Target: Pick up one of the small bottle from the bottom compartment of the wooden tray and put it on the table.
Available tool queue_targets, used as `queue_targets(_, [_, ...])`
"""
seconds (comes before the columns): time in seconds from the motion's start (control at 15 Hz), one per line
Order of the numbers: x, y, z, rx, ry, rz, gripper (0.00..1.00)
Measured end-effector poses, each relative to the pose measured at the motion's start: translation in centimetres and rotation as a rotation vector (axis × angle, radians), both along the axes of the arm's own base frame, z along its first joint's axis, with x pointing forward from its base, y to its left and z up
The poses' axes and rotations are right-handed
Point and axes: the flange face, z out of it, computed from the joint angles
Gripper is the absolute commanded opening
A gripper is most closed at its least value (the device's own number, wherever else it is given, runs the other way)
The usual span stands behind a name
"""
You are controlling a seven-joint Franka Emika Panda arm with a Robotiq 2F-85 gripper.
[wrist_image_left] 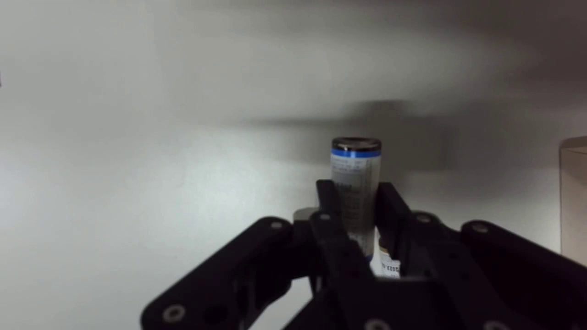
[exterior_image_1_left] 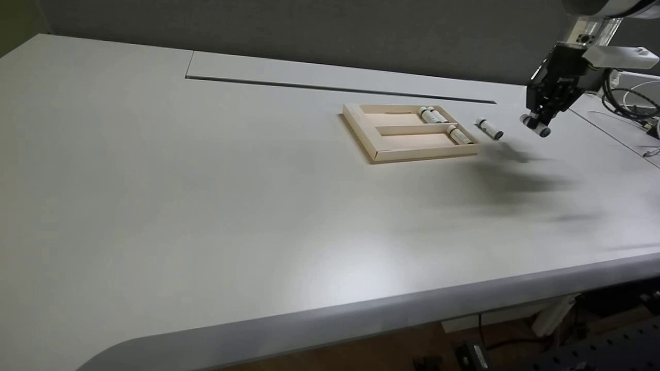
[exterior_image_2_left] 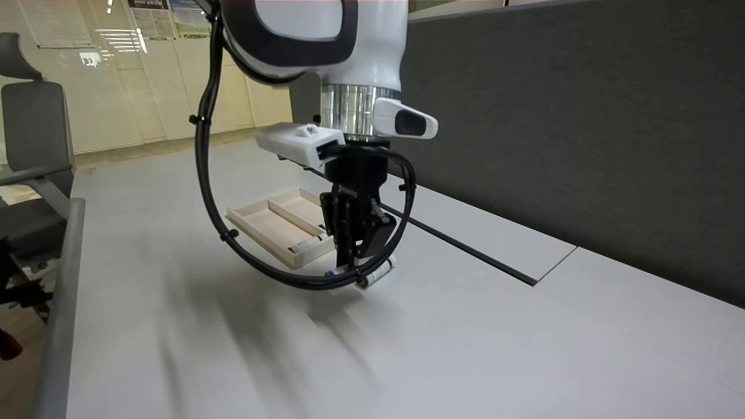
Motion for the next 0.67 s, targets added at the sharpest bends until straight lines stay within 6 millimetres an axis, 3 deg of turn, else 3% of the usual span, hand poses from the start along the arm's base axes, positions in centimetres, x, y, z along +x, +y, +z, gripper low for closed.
queue_targets(0.2, [0.01, 0.01, 0.01, 0.000, 0.000, -0.001, 0.27])
queue_targets(0.27, [0.01, 0.01, 0.01, 0.000, 0.000, -0.001, 0.07])
queue_targets(0.67, [0.66, 0.46, -0.06, 0.000, -0.023, 0.012, 0.07])
